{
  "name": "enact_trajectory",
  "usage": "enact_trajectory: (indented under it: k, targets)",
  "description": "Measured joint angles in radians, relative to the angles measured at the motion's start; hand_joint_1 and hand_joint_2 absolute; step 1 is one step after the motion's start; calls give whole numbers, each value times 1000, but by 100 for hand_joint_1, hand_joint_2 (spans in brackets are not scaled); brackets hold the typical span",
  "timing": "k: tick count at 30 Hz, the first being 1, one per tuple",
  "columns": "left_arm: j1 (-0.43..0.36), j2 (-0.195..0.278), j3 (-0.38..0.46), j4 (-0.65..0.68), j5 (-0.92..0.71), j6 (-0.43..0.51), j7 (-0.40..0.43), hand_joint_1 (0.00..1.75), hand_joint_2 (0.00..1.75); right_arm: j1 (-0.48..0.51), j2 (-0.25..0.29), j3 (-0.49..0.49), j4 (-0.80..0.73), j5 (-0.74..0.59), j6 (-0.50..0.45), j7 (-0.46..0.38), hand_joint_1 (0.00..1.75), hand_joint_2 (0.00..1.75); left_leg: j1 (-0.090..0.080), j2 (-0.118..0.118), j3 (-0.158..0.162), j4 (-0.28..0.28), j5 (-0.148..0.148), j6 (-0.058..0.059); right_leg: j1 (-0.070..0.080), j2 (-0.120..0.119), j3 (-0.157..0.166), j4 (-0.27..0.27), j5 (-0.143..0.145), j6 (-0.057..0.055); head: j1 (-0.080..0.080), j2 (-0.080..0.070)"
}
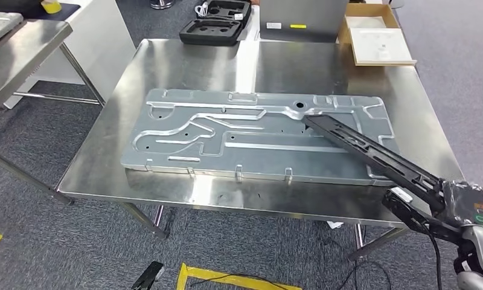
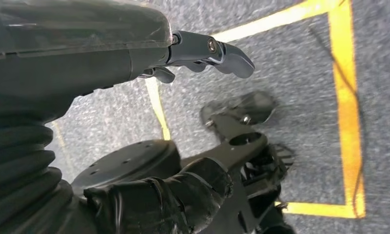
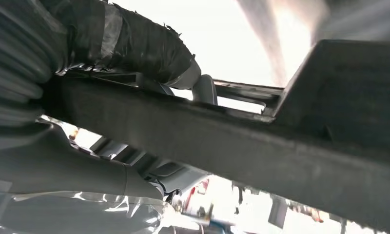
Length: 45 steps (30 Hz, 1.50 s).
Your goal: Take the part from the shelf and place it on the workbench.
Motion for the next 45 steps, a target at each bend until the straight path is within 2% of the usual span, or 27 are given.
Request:
enact_trajectory:
  k: [1,2,3,4,6,8,10,12,13,15,16,17,18,19,21,23,27,29,31,32,33,34,37,39,42,43,45]
  targets:
    - [-3,-1,0,0,-4,1,0,0,175,-20,8,9,-14,3,17,-8,175,175,0,0,-28,52,-15,0,3,0,0,1,-1,-2,0,0]
    - [-4,-2,0,0,-6,2,0,0,175,-44,17,23,-34,8,40,-13,175,175,0,0,-44,77,-14,1,6,1,1,1,-2,-4,0,0]
    - [-6,-3,0,0,-8,3,0,0,175,-69,27,40,-57,17,63,-14,175,175,-2,0,-42,65,6,6,10,3,2,2,-3,-6,0,0]
    - [-8,-3,0,0,-9,3,-1,0,175,-91,34,57,-81,29,83,-10,175,175,-5,0,-22,17,41,15,14,4,5,3,-4,-8,0,0]
    - [-14,-2,0,0,-10,1,-1,0,175,-134,43,90,-125,58,115,0,175,175,-14,2,36,-111,102,41,21,3,10,2,-7,-11,1,0]
    - [-17,0,0,0,-14,-3,4,0,175,-172,50,120,-157,85,138,5,175,175,-22,3,66,-180,121,57,20,0,10,0,-7,-7,2,0]
    - [-16,0,0,0,-17,-6,11,0,175,-204,54,146,-182,112,159,1,175,175,-24,2,71,-194,124,59,18,-2,11,-7,-4,1,2,0]
    - [-13,-1,0,0,-19,-7,17,0,175,-227,55,168,-202,134,175,-5,175,175,-15,2,85,-218,135,61,20,-4,11,-4,-12,11,3,0]
    - [-13,-2,0,0,-20,-7,19,0,175,-239,55,180,-209,142,180,-9,175,175,-10,2,92,-230,140,61,22,-4,1,20,-28,16,5,0]
    - [-14,-3,0,0,-21,-7,21,0,175,-258,56,210,-221,154,189,-16,175,175,-6,2,100,-240,143,62,19,-2,-49,130,-82,24,8,0]
    - [-14,-4,0,0,-22,-7,21,0,175,-263,58,224,-225,158,191,-18,175,175,-6,2,100,-239,142,62,16,-2,-81,192,-104,28,9,0]
    - [-13,-5,0,0,-23,-7,22,0,175,-266,59,237,-228,160,194,-18,175,175,-5,1,100,-236,140,61,12,-2,-103,232,-109,31,9,0]
    - [-12,-6,0,0,-24,-7,22,0,175,-269,59,248,-232,163,198,-19,175,175,-4,0,100,-232,137,59,8,-2,-107,235,-96,35,9,0]
    - [-12,-7,0,0,-26,-7,22,0,175,-273,60,258,-234,167,202,-20,175,175,-2,-2,100,-226,133,55,4,-2,-92,199,-67,39,9,0]
    - [-13,-8,0,0,-27,-6,21,0,175,-283,61,278,-238,174,208,-21,175,175,1,-6,96,-209,120,44,-2,1,-34,77,-11,47,10,0]
    - [-15,-7,0,0,-28,-5,20,0,175,-287,62,293,-243,175,210,-21,175,175,-1,-10,86,-192,112,31,-2,5,-4,11,1,39,10,0]
    - [-16,-7,0,0,-30,-6,19,0,175,-286,62,310,-245,172,210,-19,175,175,-1,-12,75,-180,103,16,0,4,-3,6,-1,12,7,0]
    - [-17,-7,0,0,-30,-6,20,0,175,-286,62,316,-245,172,209,-19,175,175,1,-7,45,-111,61,6,-2,1,-1,3,0,2,2,0]
    - [-17,-7,0,0,-30,-3,24,0,175,-286,62,319,-245,170,211,-19,175,175,2,-3,-16,17,4,-1,1,0,0,3,-1,-4,-1,0]
    - [-17,-8,0,0,-30,-1,26,0,175,-286,63,321,-245,168,213,-19,175,175,3,-2,-42,67,-10,-1,2,-1,0,3,-2,-5,-1,0]
    - [-16,-8,0,0,-30,0,27,0,175,-285,63,324,-244,165,215,-19,175,175,3,-1,-54,87,-7,1,4,-1,1,4,-3,-6,-1,0]
    - [-16,-8,0,0,-30,0,29,0,175,-284,63,327,-243,162,218,-19,175,175,2,-1,-47,67,15,5,6,0,2,4,-4,-7,-1,0]
    - [-17,-7,0,0,-28,-1,33,0,175,-283,63,332,-242,162,231,-19,175,175,-4,-1,39,-118,106,28,12,2,8,2,-7,-7,0,0]
    - [-18,-7,0,0,-28,-1,33,0,175,-282,60,334,-239,168,258,-17,175,175,-10,-1,71,-183,117,37,13,2,9,-1,-7,-1,0,0]
    - [-16,-7,0,0,-28,-2,33,0,175,-275,36,337,-227,176,294,-15,175,175,-9,0,80,-201,122,44,11,1,10,-4,-9,17,1,0]
    - [-16,-7,0,0,-28,-2,32,0,175,-273,25,337,-224,176,300,-15,175,175,-6,0,85,-209,125,49,11,0,4,10,-21,21,1,0]
    - [-16,-7,0,0,-27,-4,32,0,175,-267,6,337,-216,175,308,-12,175,175,-3,1,91,-219,128,56,10,1,-39,99,-70,27,2,0]
